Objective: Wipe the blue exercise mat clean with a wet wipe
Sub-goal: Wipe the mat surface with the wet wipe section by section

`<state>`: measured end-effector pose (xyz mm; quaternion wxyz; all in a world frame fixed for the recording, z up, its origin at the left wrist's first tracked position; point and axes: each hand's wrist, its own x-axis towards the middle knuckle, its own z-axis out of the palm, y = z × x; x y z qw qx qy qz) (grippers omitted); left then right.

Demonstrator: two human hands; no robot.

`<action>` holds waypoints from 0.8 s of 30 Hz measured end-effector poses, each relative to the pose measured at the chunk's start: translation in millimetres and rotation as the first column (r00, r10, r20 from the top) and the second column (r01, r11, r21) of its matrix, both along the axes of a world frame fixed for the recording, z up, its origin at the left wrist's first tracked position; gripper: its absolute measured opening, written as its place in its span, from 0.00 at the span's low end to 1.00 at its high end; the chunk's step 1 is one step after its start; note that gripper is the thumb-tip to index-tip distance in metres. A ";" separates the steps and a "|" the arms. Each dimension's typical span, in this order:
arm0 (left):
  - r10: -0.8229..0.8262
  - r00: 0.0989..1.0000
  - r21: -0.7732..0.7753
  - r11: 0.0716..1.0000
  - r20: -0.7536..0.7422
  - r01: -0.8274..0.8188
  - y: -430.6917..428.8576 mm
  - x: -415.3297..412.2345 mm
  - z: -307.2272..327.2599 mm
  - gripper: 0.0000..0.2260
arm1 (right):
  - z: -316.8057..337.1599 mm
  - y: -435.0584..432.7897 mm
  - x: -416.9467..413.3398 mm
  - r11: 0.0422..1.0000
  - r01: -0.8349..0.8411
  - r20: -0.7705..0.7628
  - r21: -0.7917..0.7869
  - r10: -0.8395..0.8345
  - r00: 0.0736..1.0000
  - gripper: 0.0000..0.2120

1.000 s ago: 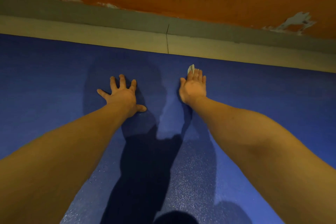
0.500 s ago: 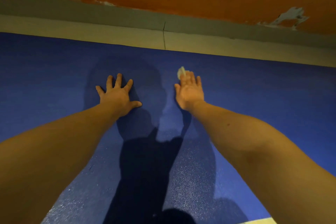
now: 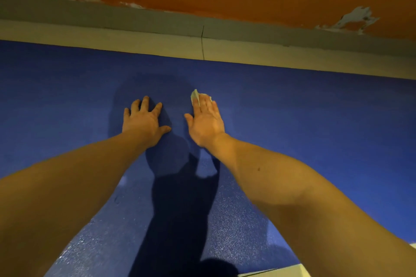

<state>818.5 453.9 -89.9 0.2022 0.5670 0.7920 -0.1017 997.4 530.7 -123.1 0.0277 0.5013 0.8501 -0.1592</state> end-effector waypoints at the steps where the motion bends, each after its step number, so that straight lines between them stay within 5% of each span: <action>1: -0.002 1.000 0.001 1.000 0.000 0.002 -2.5 0.4 -0.2 0.38 | 1.4 4.1 10.5 1.000 -0.011 -0.010 0.002 0.011 1.000 0.34; 7: -0.061 0.998 -0.027 0.998 -0.009 0.061 -24.3 -0.3 3.6 0.38 | 7.7 30.0 91.8 0.972 0.235 0.134 0.019 -0.235 0.963 0.33; 11: -0.073 0.997 -0.059 0.996 0.011 0.074 -34.9 -0.1 7.0 0.39 | 10.6 17.4 73.2 0.926 0.375 0.175 -0.038 -0.364 0.915 0.33; 16: -0.075 0.997 -0.094 0.993 -0.014 0.073 -38.1 13.1 10.4 0.40 | 9.1 -48.6 5.4 0.982 0.183 0.007 -0.055 -0.183 0.983 0.35; 21: -0.089 0.996 -0.117 0.989 -0.015 0.086 -48.3 22.6 11.9 0.40 | 9.2 -45.7 29.4 0.999 -0.046 0.072 -0.001 0.046 0.996 0.35; 24: -0.118 0.993 -0.134 0.984 -0.008 0.116 -59.9 23.8 12.0 0.41 | 9.3 -25.8 76.5 0.996 0.089 0.143 -0.001 -0.088 0.986 0.34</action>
